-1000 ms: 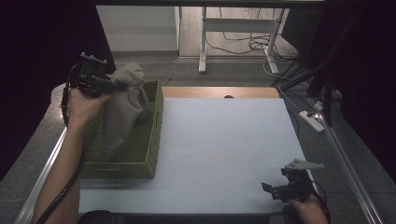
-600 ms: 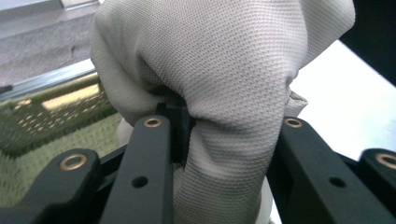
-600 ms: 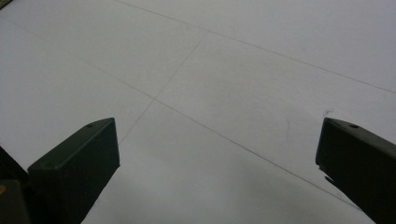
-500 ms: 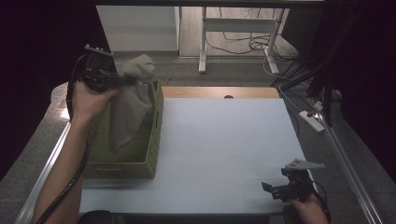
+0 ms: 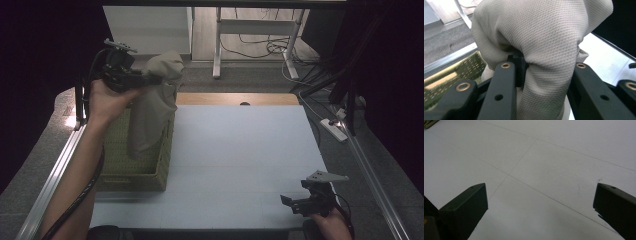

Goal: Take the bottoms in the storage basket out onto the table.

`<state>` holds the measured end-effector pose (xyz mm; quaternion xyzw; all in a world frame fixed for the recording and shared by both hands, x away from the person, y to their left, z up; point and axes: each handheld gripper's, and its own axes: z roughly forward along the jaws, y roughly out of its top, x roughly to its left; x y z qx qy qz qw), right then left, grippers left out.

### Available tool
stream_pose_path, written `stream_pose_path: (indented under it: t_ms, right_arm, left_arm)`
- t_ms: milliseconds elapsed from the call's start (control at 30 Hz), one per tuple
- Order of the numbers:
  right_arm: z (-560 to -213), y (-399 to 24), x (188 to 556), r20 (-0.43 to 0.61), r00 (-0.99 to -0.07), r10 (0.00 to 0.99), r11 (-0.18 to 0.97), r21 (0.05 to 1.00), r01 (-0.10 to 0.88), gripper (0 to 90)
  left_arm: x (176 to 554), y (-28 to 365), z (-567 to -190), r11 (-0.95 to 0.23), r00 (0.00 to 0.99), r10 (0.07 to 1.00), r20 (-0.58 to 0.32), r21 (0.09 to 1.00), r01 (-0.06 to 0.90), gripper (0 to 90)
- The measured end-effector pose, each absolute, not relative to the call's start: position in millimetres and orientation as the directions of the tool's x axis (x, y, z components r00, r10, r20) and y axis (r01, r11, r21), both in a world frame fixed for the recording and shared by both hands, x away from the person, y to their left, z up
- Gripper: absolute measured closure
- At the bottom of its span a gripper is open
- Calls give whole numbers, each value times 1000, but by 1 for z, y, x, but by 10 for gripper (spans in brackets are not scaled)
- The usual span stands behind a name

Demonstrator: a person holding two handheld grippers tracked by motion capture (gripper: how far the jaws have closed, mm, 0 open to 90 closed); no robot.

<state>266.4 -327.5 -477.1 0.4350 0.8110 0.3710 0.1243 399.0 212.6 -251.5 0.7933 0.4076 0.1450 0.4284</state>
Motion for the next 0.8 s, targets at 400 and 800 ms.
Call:
stream_pose_path:
  t_ms: [400,800]
  right_arm:
    - [-477,-327,267,123,-590,798,346,707,616,0]
    - [-477,-328,267,127,-593,795,346,708,616,1]
  left_arm:
    - [401,180,-233,-330,680,725,-107,813,479,695]
    - [408,141,-223,-351,732,673,-106,825,443,695]
